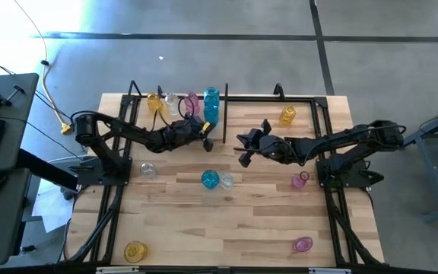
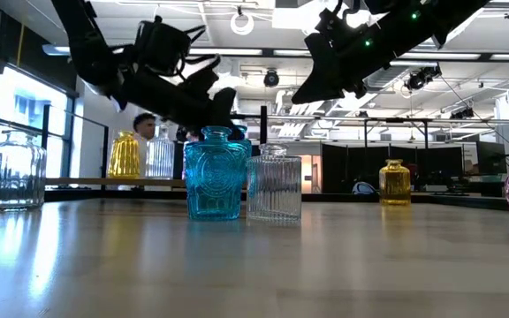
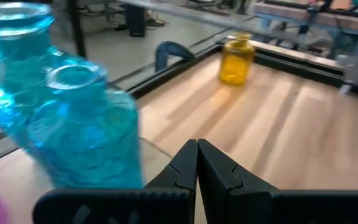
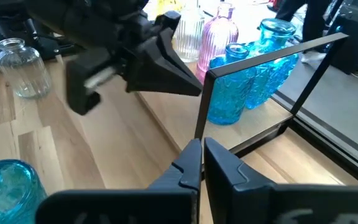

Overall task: Sort vases onto shelf
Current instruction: Put the top purple flower vase aligned with the other purple flower vase on the shelf

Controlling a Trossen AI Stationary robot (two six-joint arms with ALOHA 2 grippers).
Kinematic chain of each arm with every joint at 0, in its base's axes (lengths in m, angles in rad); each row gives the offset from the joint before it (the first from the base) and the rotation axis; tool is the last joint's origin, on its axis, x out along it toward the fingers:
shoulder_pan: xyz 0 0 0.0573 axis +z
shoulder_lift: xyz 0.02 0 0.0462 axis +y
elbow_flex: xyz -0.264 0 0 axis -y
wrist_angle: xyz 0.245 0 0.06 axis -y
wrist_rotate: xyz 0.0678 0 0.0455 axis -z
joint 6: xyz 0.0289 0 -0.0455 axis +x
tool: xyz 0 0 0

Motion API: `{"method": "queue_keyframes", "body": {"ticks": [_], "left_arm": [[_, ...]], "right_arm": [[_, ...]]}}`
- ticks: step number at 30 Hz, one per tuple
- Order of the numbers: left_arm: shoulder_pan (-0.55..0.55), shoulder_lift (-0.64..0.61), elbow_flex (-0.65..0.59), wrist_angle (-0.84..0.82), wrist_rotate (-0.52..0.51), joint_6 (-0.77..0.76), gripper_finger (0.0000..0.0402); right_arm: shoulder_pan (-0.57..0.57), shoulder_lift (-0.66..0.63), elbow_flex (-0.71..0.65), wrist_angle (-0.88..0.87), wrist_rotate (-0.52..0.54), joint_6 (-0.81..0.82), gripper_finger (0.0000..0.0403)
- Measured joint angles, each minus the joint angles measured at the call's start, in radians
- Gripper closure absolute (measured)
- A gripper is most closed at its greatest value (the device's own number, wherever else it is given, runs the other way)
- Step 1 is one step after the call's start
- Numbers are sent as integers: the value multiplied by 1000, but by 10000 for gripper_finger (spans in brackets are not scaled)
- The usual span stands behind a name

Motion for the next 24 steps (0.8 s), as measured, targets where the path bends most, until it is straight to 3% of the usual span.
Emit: {"method": "queue_keyframes", "body": {"ticks": [5,15,24], "left_arm": [[-48,-67,-26,-51,64,-6,401],[-152,-193,-264,199,179,-19,401],[-281,-279,-326,207,249,58,401]], "right_arm": [[9,0,0,-1,-6,-1,403],[87,0,0,12,-13,23,403],[169,57,1,110,-115,43,377]]}}
